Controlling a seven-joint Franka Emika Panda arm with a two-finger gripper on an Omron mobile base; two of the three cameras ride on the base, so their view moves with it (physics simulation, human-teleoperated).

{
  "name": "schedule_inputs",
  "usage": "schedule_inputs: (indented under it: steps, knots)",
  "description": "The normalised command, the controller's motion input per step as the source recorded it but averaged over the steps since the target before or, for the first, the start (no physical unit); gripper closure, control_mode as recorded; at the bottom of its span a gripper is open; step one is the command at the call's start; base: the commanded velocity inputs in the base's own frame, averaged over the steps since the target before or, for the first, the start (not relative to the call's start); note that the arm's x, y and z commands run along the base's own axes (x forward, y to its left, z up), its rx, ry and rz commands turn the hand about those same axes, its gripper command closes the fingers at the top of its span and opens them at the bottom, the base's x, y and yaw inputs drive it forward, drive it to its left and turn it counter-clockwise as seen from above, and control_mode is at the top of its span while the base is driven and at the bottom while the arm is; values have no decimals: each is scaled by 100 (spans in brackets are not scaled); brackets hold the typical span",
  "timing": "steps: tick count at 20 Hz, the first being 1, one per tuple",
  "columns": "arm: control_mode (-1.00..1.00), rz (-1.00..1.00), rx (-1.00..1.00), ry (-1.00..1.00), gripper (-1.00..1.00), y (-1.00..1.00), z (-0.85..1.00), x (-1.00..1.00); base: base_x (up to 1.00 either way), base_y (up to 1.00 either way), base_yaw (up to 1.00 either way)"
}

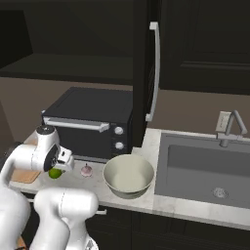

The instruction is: Open the cabinet. Place the bowl and condiment on the counter. Then place the lime and garlic on the cutting board.

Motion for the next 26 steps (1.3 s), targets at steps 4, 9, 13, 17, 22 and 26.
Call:
schedule_inputs:
  steps: [4, 9, 13, 17, 22, 26]
  knots:
    - [-100, 11, -2, 0, -100, 32, -43, 14, 0, 0, 0]
    - [-100, 8, -1, 0, -100, 11, -50, 24, 0, 0, 0]
    - [-100, 6, 0, 0, 100, 0, -39, 10, 0, 0, 0]
    - [-100, 4, 0, 0, 100, 0, -32, 2, 0, 0, 0]
    - [-100, 3, 0, -1, 100, 0, -14, 0, 0, 0, 0]
    - [-100, 15, 0, -12, 100, 32, 59, 4, 0, 0, 0]
